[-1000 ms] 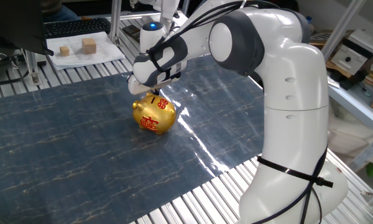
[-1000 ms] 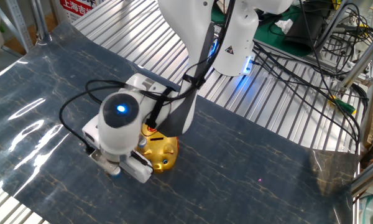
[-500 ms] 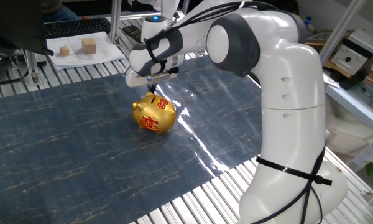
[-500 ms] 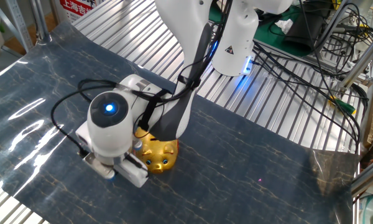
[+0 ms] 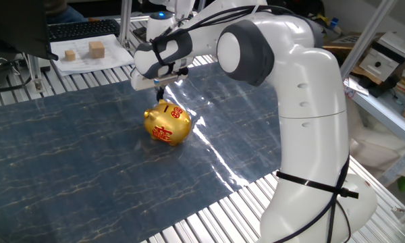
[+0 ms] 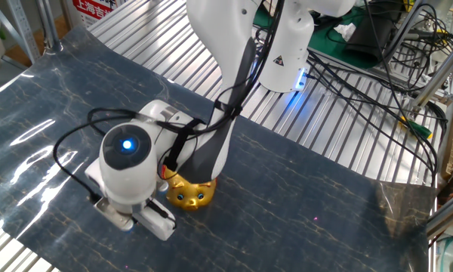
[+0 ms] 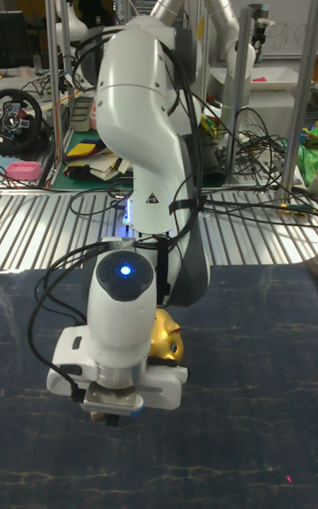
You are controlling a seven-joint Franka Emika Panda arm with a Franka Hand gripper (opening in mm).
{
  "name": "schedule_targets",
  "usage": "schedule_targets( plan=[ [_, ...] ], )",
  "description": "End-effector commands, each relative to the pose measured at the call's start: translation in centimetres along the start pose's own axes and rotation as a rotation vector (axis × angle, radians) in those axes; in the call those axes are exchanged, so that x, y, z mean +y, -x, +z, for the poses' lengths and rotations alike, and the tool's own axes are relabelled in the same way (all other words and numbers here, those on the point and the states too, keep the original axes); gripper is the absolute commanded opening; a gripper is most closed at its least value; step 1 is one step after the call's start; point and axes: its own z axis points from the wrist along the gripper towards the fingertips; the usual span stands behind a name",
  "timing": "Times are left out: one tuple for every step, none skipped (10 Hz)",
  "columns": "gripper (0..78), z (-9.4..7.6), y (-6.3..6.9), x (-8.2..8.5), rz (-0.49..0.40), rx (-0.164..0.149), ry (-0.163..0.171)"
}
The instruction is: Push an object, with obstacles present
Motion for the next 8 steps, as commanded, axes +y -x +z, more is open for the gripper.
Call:
schedule_targets(
  plan=[
    [0.0,0.1,0.8,-0.3,-0.080,-0.015,-0.088],
    [0.0,0.4,0.8,-0.8,-0.098,-0.016,-0.082],
    [0.0,0.8,0.8,-1.3,-0.113,-0.015,-0.080],
    [0.0,1.1,0.7,-1.8,-0.125,-0.011,-0.077],
    [0.0,1.2,0.7,-1.9,-0.127,-0.010,-0.076],
    [0.0,1.6,0.4,-2.1,-0.134,0.001,-0.076],
    [0.0,1.9,-0.1,-2.3,-0.138,0.005,-0.077],
    [0.0,2.2,-0.5,-2.4,-0.148,0.011,-0.078]
  ],
)
